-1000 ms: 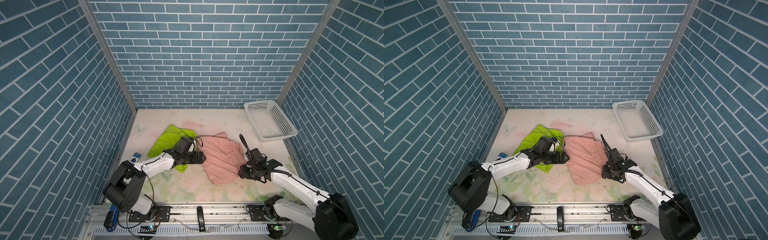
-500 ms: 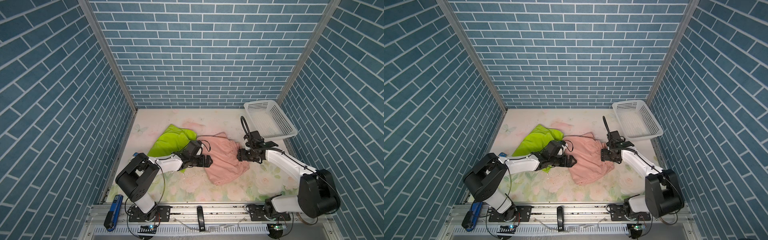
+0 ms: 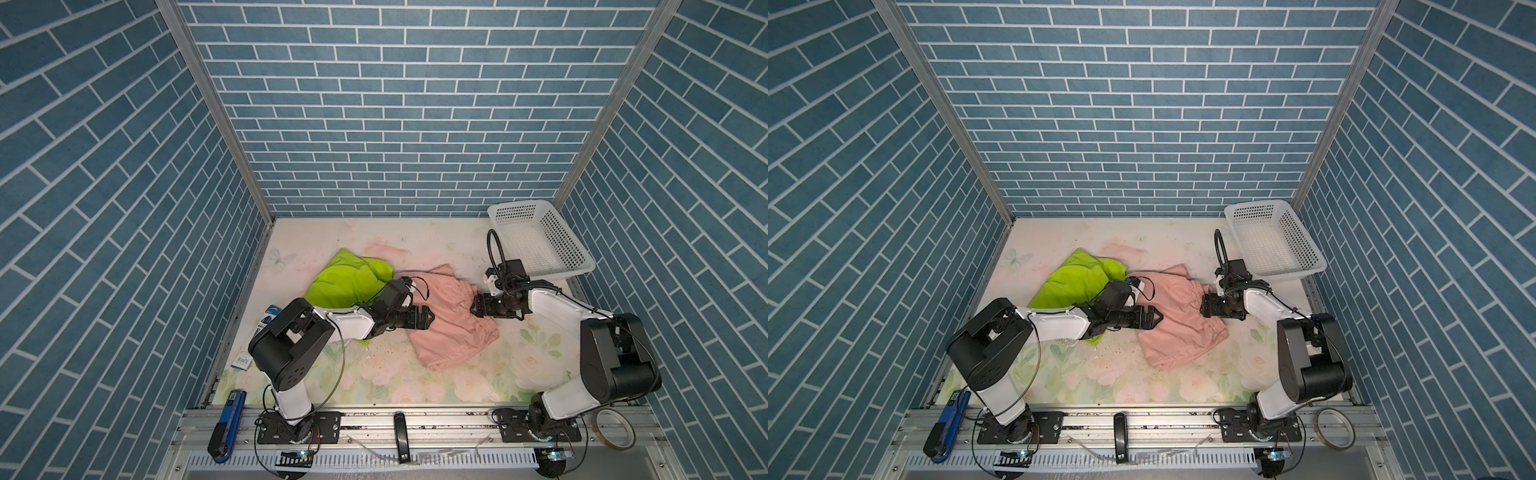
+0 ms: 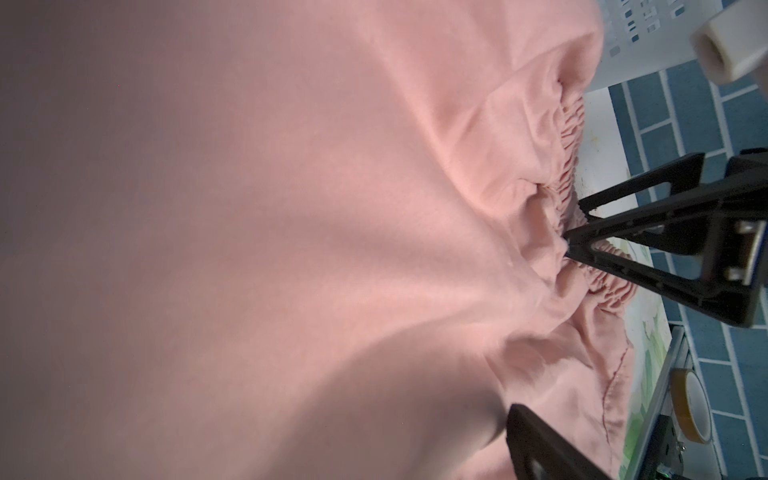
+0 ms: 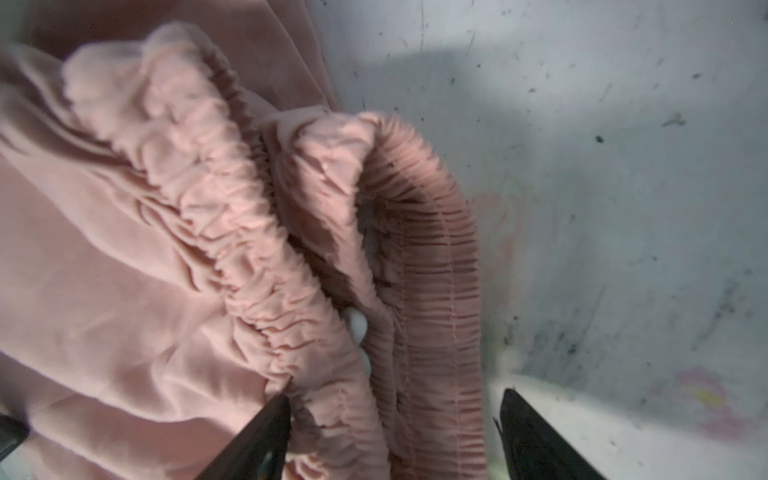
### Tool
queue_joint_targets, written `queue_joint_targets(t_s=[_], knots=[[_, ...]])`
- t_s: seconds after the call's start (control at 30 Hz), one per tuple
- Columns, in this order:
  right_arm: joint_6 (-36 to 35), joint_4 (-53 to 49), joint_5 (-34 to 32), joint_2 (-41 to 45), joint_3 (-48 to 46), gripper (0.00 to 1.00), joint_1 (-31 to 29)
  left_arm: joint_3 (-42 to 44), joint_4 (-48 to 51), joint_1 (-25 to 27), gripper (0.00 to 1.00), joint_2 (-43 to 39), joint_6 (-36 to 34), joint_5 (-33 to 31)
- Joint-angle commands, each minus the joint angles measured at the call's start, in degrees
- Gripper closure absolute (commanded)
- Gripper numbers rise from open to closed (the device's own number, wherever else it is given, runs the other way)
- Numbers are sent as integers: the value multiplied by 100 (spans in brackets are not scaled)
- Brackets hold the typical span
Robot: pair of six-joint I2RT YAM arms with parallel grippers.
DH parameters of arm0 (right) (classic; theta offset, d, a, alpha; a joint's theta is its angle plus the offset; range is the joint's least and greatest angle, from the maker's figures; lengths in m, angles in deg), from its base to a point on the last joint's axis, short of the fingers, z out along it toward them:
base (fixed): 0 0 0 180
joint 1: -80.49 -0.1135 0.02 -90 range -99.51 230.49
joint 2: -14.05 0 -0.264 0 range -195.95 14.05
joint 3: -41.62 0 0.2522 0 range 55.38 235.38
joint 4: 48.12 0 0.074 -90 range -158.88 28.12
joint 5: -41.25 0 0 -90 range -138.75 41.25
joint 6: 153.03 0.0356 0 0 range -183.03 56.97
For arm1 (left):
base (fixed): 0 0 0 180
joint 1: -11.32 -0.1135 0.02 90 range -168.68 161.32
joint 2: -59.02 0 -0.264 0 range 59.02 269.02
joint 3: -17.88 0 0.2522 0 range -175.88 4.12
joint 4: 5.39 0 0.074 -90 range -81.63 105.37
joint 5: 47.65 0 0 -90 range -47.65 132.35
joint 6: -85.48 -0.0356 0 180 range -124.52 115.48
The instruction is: Fold and stack the shorts
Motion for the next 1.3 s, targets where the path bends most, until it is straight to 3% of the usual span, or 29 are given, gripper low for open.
queue_joint_targets(t_s=[0.0,0.1,0.2,0.3,0.4,0.53,0.63,0.67,0.8,0.83,0.9,1.0,1.13,1.27], knots=[[-207,105,319,-247,36,20,31,36,370,59,0,155,6,19],[-107,217,555,-220,10,21,39,-46,455,57,4,131,-3,8],[27,-12,968,-338,177,24,48,-166,531,65,19,111,9,9],[139,-270,1327,-714,380,41,49,-243,513,57,39,110,22,20],[245,-254,1379,-889,402,59,49,-378,644,57,67,142,2,33],[293,-259,1262,-704,338,81,53,-520,843,51,83,99,-85,32],[302,-335,1123,-445,254,98,71,-771,1253,48,100,48,-269,-41],[308,-353,1086,-342,218,100,75,-902,1452,48,100,38,-340,-50],[328,-436,1035,-6,87,100,75,-1356,2003,39,100,-43,-515,151],[311,-453,1040,46,53,94,71,-1414,2063,39,100,-80,-510,217],[293,-467,947,127,-22,63,75,-1555,2214,39,100,-197,-514,362],[312,-376,951,135,-166,40,75,-1740,2506,32,100,-330,-572,437],[577,-77,1134,125,-477,32,93,-1893,2875,22,100,-406,-741,403],[748,16,998,202,-665,29,102,-1924,3011,4,100,-301,-817,415]])
